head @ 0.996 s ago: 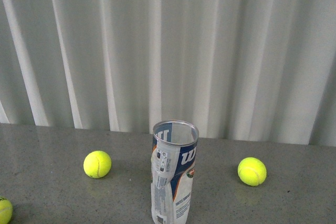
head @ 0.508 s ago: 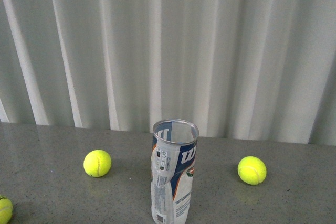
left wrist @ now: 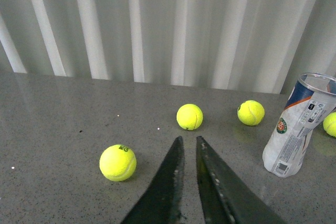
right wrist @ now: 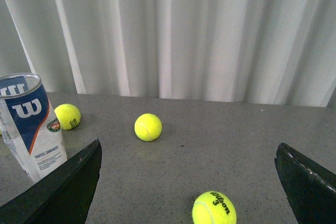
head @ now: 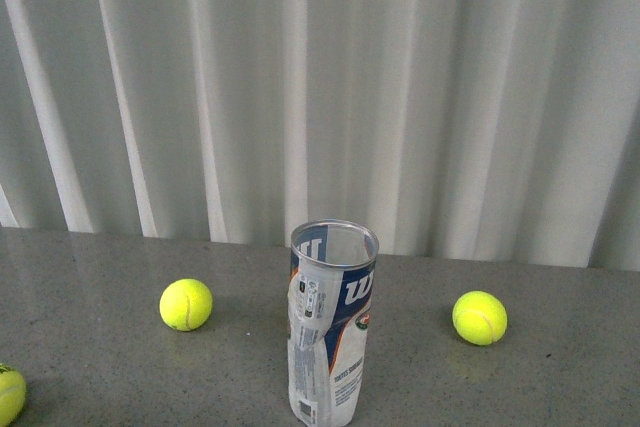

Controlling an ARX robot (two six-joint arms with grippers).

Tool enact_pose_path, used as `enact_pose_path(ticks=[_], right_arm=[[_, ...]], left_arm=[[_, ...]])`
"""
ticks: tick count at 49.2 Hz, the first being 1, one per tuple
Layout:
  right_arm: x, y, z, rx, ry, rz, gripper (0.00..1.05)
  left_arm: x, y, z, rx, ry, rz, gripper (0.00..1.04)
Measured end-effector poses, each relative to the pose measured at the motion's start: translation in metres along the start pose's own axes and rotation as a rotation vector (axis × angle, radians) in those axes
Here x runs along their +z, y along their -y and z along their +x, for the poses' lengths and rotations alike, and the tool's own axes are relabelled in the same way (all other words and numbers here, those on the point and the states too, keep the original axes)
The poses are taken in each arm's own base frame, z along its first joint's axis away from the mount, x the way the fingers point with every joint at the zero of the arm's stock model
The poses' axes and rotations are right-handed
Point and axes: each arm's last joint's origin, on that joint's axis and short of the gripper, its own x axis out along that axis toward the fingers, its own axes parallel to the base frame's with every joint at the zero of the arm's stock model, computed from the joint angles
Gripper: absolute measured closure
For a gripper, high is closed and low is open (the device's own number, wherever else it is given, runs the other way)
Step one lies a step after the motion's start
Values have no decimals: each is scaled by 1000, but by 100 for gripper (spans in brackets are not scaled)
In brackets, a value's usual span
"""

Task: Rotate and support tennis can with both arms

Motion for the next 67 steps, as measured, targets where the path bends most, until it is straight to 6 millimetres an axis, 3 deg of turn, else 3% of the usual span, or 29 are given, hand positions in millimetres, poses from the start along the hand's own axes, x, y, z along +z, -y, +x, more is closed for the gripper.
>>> enact_pose_path(ticks=[6,15,22,67], right_arm=[[0,0,0,0,0,0,7],[0,0,0,0,0,0,7],[0,0,0,0,0,0,7],[0,0,0,0,0,0,7]], left_arm=[[0,0,0,0,0,0,73],[0,0,0,0,-1,0,30],[0,0,0,0,0,0,6],[0,0,0,0,-1,0,7]])
